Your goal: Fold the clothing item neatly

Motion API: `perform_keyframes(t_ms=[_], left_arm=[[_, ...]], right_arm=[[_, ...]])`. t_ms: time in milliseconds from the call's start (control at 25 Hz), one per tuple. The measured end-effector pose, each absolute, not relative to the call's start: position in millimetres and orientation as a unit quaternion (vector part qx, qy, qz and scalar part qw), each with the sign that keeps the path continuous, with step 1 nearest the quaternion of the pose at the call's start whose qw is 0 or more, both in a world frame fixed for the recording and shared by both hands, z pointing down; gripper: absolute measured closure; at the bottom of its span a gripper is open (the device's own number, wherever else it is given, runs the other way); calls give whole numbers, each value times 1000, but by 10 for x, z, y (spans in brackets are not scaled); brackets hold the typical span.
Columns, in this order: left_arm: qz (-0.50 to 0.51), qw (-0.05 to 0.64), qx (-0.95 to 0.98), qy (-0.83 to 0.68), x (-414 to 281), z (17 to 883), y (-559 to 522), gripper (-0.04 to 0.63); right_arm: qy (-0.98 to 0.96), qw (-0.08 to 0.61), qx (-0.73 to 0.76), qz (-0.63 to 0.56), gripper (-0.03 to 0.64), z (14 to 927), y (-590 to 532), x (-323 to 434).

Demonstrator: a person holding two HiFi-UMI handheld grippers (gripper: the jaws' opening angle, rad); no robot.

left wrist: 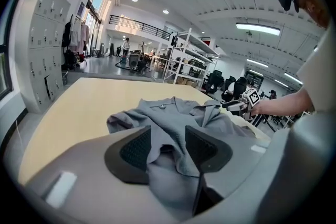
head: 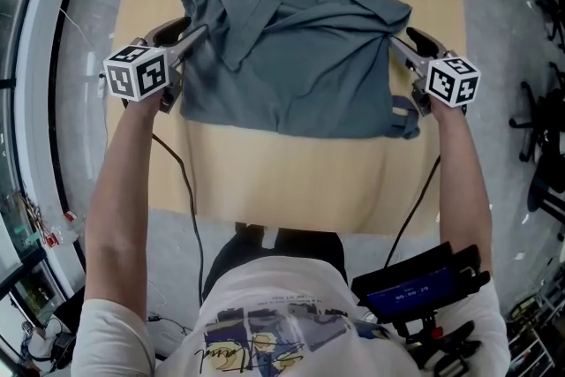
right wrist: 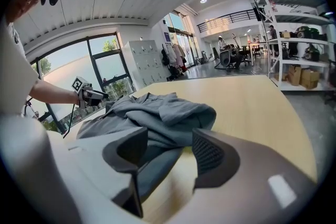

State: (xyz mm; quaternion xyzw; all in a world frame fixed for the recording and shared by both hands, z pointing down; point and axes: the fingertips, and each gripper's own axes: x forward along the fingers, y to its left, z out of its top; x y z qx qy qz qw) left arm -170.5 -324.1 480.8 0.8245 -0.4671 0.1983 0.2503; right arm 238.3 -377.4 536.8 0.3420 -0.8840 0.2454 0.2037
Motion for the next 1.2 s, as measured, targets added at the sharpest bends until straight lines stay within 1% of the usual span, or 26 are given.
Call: perform_keyframes(t_ms=[200,560,840,1040,1200], left_arm=[[180,249,832,-462,-1655,4717,-3109,380],[190,230,843,-447,-1550,4659,-2774,382],[182,220,853,-436,-1525,4501,-2206,386],[183,211,861,-425,-1519,4422,-1765,419],[186,194,868,-418,-1503,4332,-1322,502]], right_arm=[[-882,206,353,233,365,5278,-3652,2362],[-886,213,359,201,365,5092,-3351,2202],[-887,209,364,191,365,4904,-2766,1994],[-891,211,362,174,376,4773,-2294,1810],[-893,207,365,161,402,4638,-1832,1659]])
